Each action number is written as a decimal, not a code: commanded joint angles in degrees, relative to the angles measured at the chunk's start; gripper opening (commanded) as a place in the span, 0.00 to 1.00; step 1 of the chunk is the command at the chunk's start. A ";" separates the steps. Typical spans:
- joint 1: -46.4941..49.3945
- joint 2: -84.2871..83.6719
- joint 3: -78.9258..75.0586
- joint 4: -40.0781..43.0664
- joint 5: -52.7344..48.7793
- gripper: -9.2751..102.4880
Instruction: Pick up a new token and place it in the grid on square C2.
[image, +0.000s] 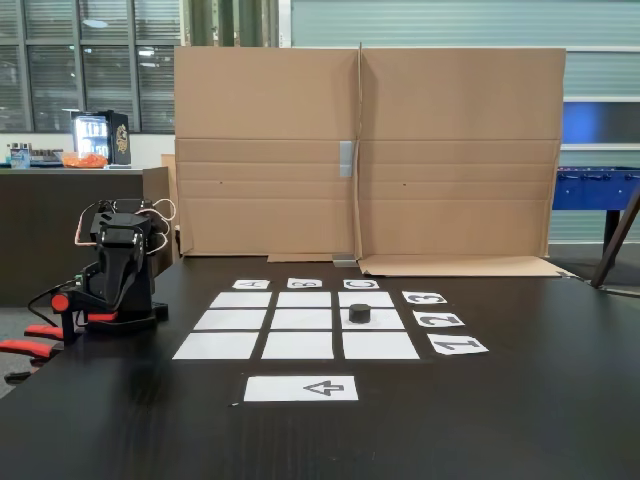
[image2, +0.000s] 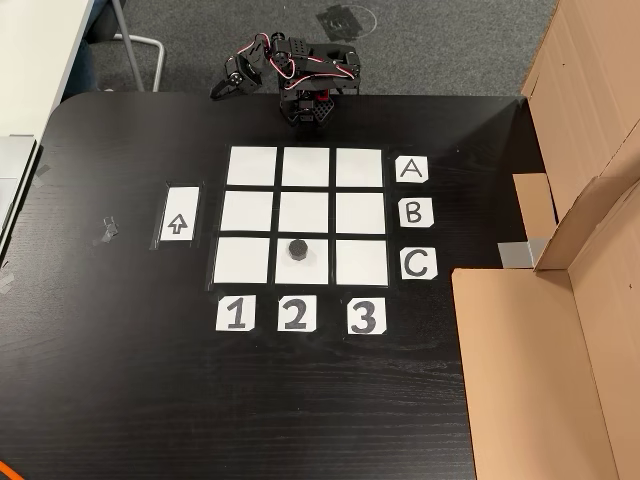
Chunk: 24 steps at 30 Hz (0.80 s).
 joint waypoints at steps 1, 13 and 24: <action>-0.79 0.35 -0.26 0.26 -0.35 0.07; -2.37 0.35 -0.26 0.44 -0.35 0.08; -3.43 0.35 -0.26 0.44 -0.44 0.08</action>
